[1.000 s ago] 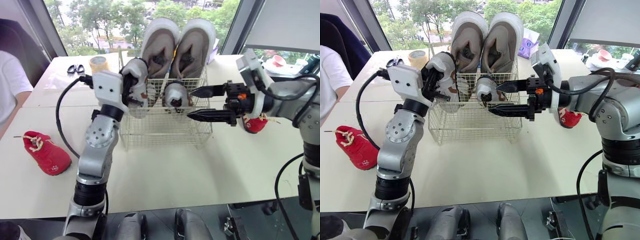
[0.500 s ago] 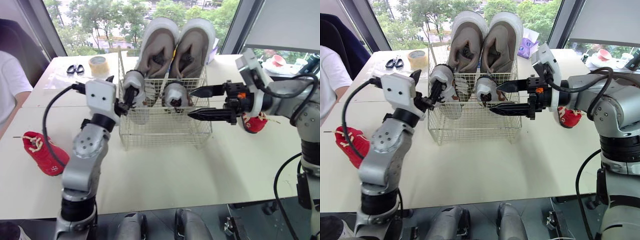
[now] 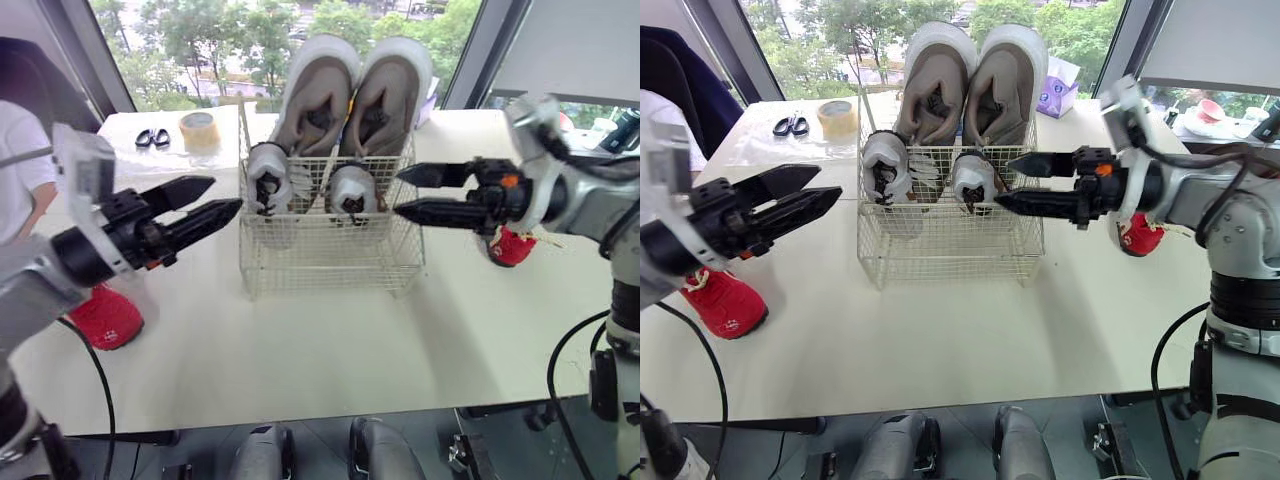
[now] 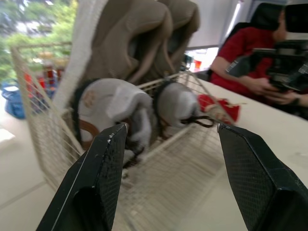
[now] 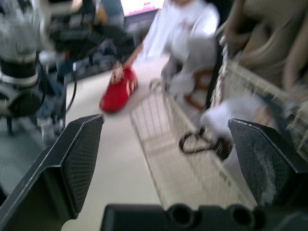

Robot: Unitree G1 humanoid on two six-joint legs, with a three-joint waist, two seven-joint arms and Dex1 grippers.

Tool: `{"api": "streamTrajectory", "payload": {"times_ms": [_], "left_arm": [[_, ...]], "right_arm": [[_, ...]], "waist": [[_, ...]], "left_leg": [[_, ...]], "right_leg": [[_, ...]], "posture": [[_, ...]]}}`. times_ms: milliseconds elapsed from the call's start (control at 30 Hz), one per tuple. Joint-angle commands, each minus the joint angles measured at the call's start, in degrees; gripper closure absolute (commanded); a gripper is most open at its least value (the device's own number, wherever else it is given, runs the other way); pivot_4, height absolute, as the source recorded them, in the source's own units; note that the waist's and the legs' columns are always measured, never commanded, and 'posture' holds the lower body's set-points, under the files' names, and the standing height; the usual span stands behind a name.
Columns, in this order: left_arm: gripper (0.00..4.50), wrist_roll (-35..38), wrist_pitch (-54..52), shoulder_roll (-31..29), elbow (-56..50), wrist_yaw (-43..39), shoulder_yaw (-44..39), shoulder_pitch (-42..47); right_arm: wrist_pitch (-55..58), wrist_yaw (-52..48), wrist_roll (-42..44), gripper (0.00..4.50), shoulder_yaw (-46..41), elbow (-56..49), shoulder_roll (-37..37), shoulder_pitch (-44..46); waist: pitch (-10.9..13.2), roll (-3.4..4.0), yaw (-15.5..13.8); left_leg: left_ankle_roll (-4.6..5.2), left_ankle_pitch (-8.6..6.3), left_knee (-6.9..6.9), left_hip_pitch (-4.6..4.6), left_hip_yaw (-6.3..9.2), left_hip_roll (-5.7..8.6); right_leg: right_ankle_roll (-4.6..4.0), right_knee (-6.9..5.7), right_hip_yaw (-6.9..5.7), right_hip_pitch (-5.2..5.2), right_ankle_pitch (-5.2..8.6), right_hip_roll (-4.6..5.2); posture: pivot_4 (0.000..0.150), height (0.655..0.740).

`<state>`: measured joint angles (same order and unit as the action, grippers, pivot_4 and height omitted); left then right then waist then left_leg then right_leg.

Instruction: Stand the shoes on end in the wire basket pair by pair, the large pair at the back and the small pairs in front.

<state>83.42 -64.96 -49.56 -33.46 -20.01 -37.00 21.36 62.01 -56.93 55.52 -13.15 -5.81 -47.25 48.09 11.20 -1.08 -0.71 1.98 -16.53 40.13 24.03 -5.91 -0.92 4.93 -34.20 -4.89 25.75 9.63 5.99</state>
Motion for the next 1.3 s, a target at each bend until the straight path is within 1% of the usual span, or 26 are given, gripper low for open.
{"api": "streamTrajectory", "payload": {"times_ms": [33,67,100,133,167,200,233,300,367,433,533,600,667,733,833,900,1000,1100,1233,1300], "left_arm": [[0.13,8.67,-1.41,-5.68,0.54,-2.21,-0.24,-4.67],[0.03,9.25,-1.35,-7.04,-0.31,-2.97,0.21,-6.08],[0.03,9.75,-0.95,-7.91,-1.16,-3.56,0.62,-7.45],[0.03,7.40,0.14,-7.63,-3.14,-3.01,2.06,-8.83],[0.03,1.02,3.07,-6.30,-6.68,-1.17,4.43,-9.64],[0.03,-3.35,4.91,-5.46,-8.81,0.59,6.76,-10.10],[0.03,-6.24,6.27,-4.84,-10.36,1.82,8.34,-10.49],[0.03,-5.17,8.75,-0.99,-10.25,4.88,12.32,-8.61],[0.03,-6.96,10.19,1.80,-10.74,7.33,16.42,-7.21],[0.03,-9.61,11.21,3.89,-11.90,8.58,19.73,-7.78],[0.03,-11.33,12.74,4.80,-14.56,5.44,23.74,-9.71],[0.03,-9.43,14.28,6.69,-14.73,4.95,24.92,-10.56],[0.03,-4.75,16.16,8.94,-14.45,5.98,25.07,-11.06],[0.03,-1.57,16.86,9.37,-14.44,6.83,25.27,-11.43],[0.03,-1.85,17.31,8.61,-15.30,7.28,26.45,-11.87],[0.03,-1.41,17.84,8.79,-15.34,8.88,27.49,-11.31],[0.03,-1.04,18.89,8.98,-15.54,10.19,28.33,-10.65],[0.03,-1.60,20.00,9.88,-15.53,12.21,29.60,-9.46],[0.03,-1.33,21.09,11.30,-15.74,15.05,32.11,-7.11],[0.03,-0.43,21.16,11.29,-16.00,15.64,32.84,-6.64]], "right_arm": [[2.41,6.50,5.16,0.00,-9.68,2.07,-0.57,1.15],[2.92,7.52,5.74,0.00,-11.04,2.43,-0.89,0.47],[2.87,8.78,5.77,0.00,-12.42,2.80,-1.08,-0.42],[-1.07,11.69,2.03,0.00,-14.07,3.31,-0.62,-2.87],[-8.92,17.02,-3.79,0.00,-16.41,4.64,1.48,-4.90],[-15.56,22.18,-8.58,0.00,-18.15,5.91,3.49,-6.25],[-19.97,25.45,-11.52,0.00,-19.28,6.67,4.86,-7.12],[-25.77,26.75,-17.92,0.00,-17.73,4.24,4.83,-13.64],[-27.71,29.63,-20.40,0.00,-17.56,0.29,6.49,-18.94],[-27.20,34.60,-21.13,0.00,-17.51,-6.35,9.84,-23.90],[-25.48,41.73,-20.96,0.00,-18.00,-14.45,14.83,-28.70],[-25.16,44.79,-22.16,0.00,-17.18,-18.03,17.49,-32.06],[-24.51,46.51,-22.50,0.00,-16.03,-21.50,19.89,-36.55],[-24.19,48.85,-23.43,0.00,-15.76,-23.32,22.09,-40.26],[-25.41,50.72,-26.89,0.00,-13.48,-23.38,24.02,-44.67],[-28.27,50.47,-29.72,0.00,-11.19,-21.29,25.32,-47.31],[-32.31,52.72,-32.77,0.00,-11.34,-17.15,27.56,-47.23],[-34.53,53.87,-33.93,0.00,-11.44,-13.21,28.98,-45.57],[-37.71,54.72,-35.23,0.00,-11.86,-6.74,29.65,-42.88],[-39.44,53.59,-35.50,0.00,-11.39,-3.70,29.38,-41.77]], "waist": [[0.00,0.00,-0.01],[0.00,0.00,0.01],[0.00,0.01,0.02],[-0.01,0.02,0.00],[-0.06,0.01,-0.07],[-0.08,0.02,-0.09],[-0.08,0.02,-0.10],[-0.08,0.14,-0.25],[-0.12,0.20,-0.21],[-0.17,0.32,0.14],[-0.26,0.53,0.75],[-0.28,0.61,0.79],[-0.35,0.62,0.45],[-0.37,0.63,-0.01],[-0.39,0.70,-0.08],[-0.42,0.73,0.02],[-0.44,0.79,0.10],[-0.46,0.81,0.12],[-0.47,0.83,0.00],[-0.47,0.82,0.07]], "left_leg": [[0.00,0.00,0.00,0.00,-0.01,0.00],[-0.01,-0.01,-0.01,0.00,-0.02,0.00],[-0.01,-0.01,-0.02,0.01,-0.02,-0.01],[-0.01,-0.01,-0.03,0.01,-0.04,0.00],[-0.02,-0.01,-0.05,0.00,-0.04,0.00],[-0.03,-0.02,-0.08,-0.07,-0.04,0.00],[-0.03,-0.04,-0.09,-0.21,-0.08,0.02],[-0.15,-0.11,-0.10,-0.21,-0.11,0.05],[-0.03,-0.03,-0.11,-0.23,-0.11,0.06],[-0.05,-0.01,-0.13,-0.26,-0.11,0.02],[-0.14,0.05,-0.28,-0.51,-0.23,-0.03],[-0.19,0.07,-0.33,-0.54,-0.24,-0.04],[-0.17,0.06,-0.36,-0.55,-0.20,-0.05],[0.13,-0.12,-0.36,-0.57,-0.09,-0.06],[0.17,-0.14,-0.34,-0.57,-0.10,-0.02],[0.21,-0.16,-0.33,-0.57,-0.13,0.00],[0.21,-0.16,-0.33,-0.59,-0.11,-0.03],[0.21,-0.16,-0.34,-0.59,-0.11,-0.03],[0.22,-0.15,-0.33,-0.59,-0.10,-0.02],[0.22,-0.15,-0.34,-0.59,-0.10,-0.01]], "right_leg": [[-0.02,0.00,0.00,0.01,0.01,0.00],[-0.13,0.01,0.00,0.01,0.08,0.00],[-0.16,0.03,0.00,0.01,0.09,-0.01],[-0.16,0.04,0.00,0.02,0.09,-0.01],[-0.16,0.06,0.00,0.02,0.09,-0.01],[-0.16,0.13,0.00,-0.08,0.10,-0.01],[-0.16,0.19,0.00,-0.24,0.10,-0.01],[-0.16,0.33,0.02,-0.30,0.09,-0.02],[-0.15,0.26,0.04,-0.29,0.10,-0.01],[-0.05,0.17,0.05,-0.27,0.03,-0.04],[-0.05,0.09,0.19,-0.28,0.04,-0.13],[-0.12,0.08,0.20,-0.27,0.09,-0.15],[-0.30,0.10,0.20,-0.28,0.19,-0.15],[-0.35,0.11,0.17,-0.33,0.23,-0.15],[-0.38,0.12,0.18,-0.35,0.25,-0.12],[-0.47,0.15,0.19,-0.35,0.30,-0.12],[-0.49,0.13,0.19,-0.35,0.32,-0.16],[-0.50,0.13,0.19,-0.34,0.33,-0.16],[-0.50,0.14,0.19,-0.36,0.33,-0.16],[-0.50,0.16,0.19,-0.38,0.33,-0.16]], "posture": [[0.150,0.7400],[0.150,0.7400],[0.150,0.7400],[0.150,0.7400],[0.150,0.7400],[0.150,0.7400],[0.150,0.7400],[0.150,0.7400],[0.150,0.7400],[0.150,0.7400],[0.150,0.7400],[0.150,0.7400],[0.150,0.7400],[0.150,0.7400],[0.150,0.7400],[0.150,0.7400],[0.150,0.7400],[0.150,0.7400],[0.150,0.7400],[0.150,0.7400]]}}
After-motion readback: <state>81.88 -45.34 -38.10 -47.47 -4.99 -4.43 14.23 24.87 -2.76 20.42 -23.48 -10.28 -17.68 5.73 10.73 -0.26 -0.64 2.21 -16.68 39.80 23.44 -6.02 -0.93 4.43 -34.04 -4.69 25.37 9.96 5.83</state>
